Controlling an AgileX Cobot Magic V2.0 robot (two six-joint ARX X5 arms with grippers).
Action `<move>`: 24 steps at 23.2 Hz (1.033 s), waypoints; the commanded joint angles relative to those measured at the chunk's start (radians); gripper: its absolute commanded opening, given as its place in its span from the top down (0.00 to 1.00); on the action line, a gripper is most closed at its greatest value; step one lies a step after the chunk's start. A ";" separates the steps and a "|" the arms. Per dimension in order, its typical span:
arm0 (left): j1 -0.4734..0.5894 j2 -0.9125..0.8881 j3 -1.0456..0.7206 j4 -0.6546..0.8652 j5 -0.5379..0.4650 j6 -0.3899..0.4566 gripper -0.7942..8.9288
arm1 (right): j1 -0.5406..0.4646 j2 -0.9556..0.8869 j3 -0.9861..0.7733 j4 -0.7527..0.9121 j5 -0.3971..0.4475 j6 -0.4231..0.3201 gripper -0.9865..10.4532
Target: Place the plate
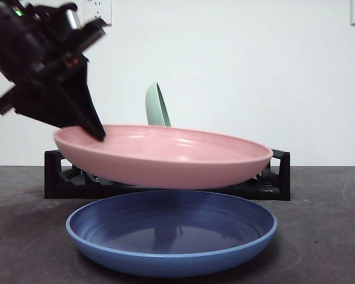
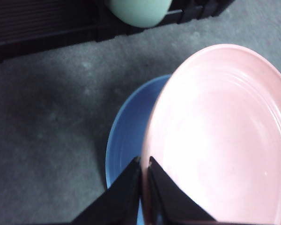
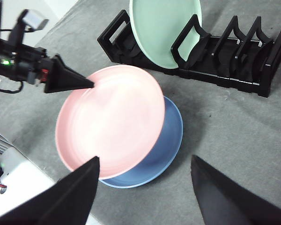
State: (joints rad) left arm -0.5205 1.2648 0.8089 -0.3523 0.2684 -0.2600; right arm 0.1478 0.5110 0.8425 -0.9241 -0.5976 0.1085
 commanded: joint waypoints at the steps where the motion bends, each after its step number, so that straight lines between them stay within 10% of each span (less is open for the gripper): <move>1: -0.008 0.053 0.009 0.038 0.010 -0.020 0.90 | 0.000 0.003 0.005 0.011 0.003 -0.011 0.64; 21: -0.010 0.201 0.009 0.083 0.010 -0.006 0.89 | 0.000 0.003 0.005 0.011 0.003 -0.008 0.64; 24: -0.009 0.201 0.010 0.085 0.010 -0.047 0.73 | 0.000 0.003 0.005 0.011 0.003 -0.008 0.64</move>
State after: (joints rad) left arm -0.5213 1.4525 0.8089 -0.2794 0.2687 -0.2863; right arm 0.1478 0.5110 0.8425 -0.9241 -0.5976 0.1089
